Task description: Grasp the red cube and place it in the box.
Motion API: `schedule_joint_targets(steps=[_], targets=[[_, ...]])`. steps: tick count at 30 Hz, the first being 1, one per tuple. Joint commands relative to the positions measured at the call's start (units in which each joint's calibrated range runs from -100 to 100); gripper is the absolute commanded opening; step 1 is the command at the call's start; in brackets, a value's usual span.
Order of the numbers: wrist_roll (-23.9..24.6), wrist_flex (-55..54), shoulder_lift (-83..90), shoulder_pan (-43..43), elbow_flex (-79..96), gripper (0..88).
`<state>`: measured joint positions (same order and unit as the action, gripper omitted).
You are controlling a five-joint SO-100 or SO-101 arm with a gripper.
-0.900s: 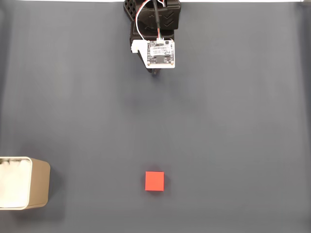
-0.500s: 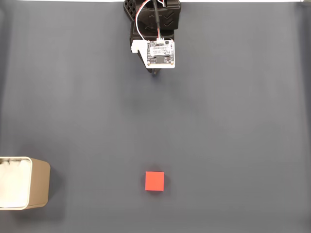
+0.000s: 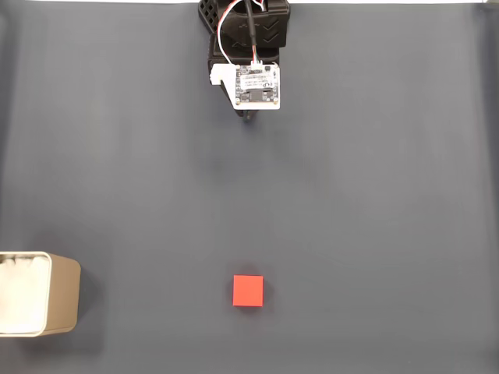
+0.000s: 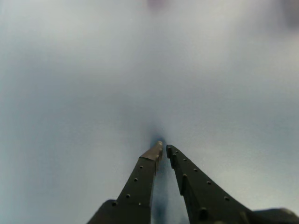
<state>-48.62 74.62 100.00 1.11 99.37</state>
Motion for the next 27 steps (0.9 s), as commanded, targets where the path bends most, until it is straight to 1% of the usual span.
schedule_joint_targets(steps=[1, 6, 8, 11, 17, 27], targets=[[1.12, -3.64, 0.00, -0.05, 0.45, 0.0], [1.47, -15.85, -0.69, -0.54, -4.20, 0.0], [1.32, -20.20, -3.99, -0.26, -9.77, 0.0], [1.12, -23.97, -10.23, 0.24, -20.35, 0.0], [-0.24, -24.70, -23.14, 0.66, -37.41, 0.0], [-1.42, -20.61, -35.88, 1.09, -51.19, 0.2]])
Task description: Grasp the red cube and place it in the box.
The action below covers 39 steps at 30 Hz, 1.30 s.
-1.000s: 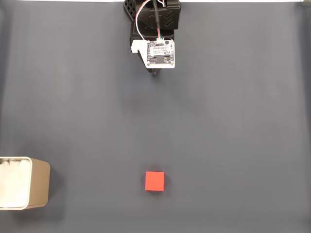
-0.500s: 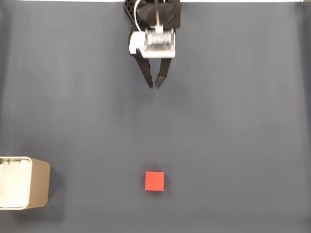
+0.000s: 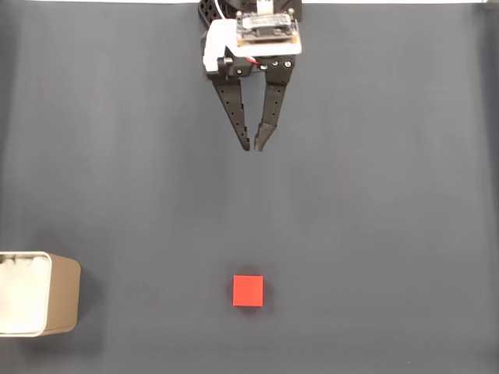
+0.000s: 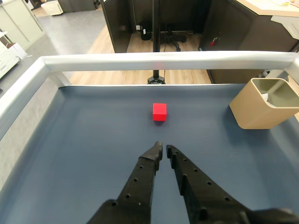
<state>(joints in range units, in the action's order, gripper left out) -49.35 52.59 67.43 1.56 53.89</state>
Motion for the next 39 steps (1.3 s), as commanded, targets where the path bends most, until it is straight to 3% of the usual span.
schedule_joint_targets(steps=[1, 24, 39], targets=[[-0.68, 1.92, -4.44, 0.64, -6.90, 0.2], [-0.68, 7.25, -23.76, 0.29, -24.23, 1.5], [-0.98, 7.33, -31.04, -0.28, -29.07, 7.8]])
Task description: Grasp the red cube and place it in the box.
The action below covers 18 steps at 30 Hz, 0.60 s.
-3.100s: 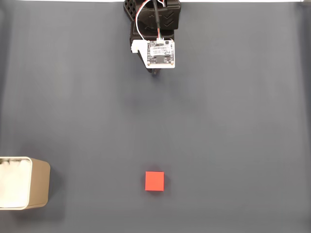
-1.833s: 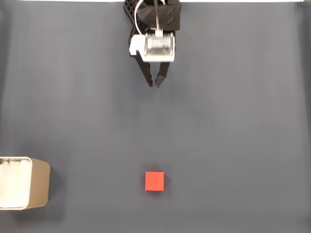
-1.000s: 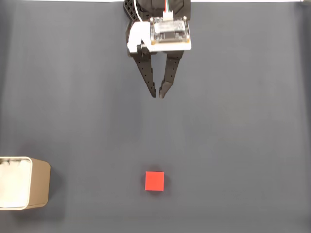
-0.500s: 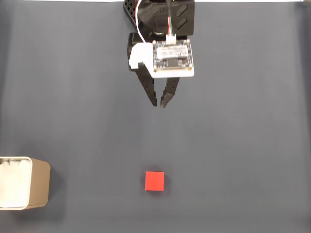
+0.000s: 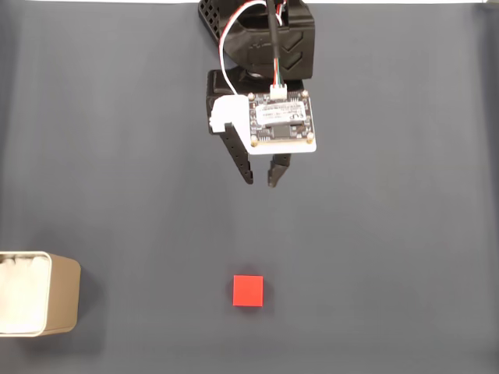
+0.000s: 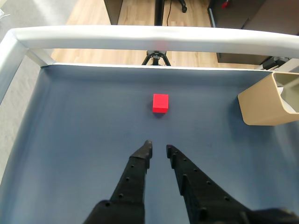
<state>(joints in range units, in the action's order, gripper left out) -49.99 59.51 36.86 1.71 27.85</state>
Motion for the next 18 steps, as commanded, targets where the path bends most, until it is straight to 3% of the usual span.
schedule_joint_targets(steps=[1, 18], targets=[[-0.29, 0.41, -0.82, -0.57, -3.30, 8.3], [-0.44, -0.90, -8.96, -2.35, -8.05, 20.1]])
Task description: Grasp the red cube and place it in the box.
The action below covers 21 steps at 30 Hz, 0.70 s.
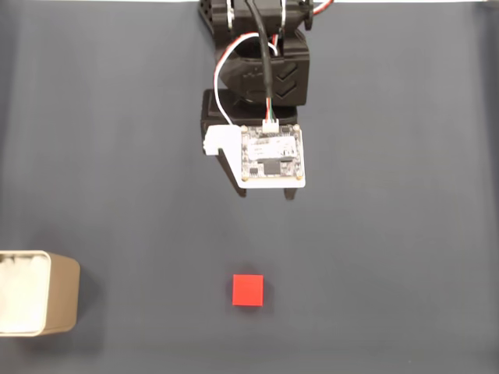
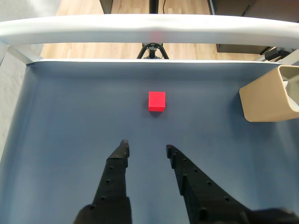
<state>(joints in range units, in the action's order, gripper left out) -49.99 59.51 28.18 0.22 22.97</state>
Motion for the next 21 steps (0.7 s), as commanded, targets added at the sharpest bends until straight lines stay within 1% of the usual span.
schedule_joint_targets(steps=[1, 21], targets=[[-0.44, -1.23, -0.71, -0.86, -3.35, 20.3], [-0.15, -10.33, -9.29, -1.00, -4.35, 30.2]])
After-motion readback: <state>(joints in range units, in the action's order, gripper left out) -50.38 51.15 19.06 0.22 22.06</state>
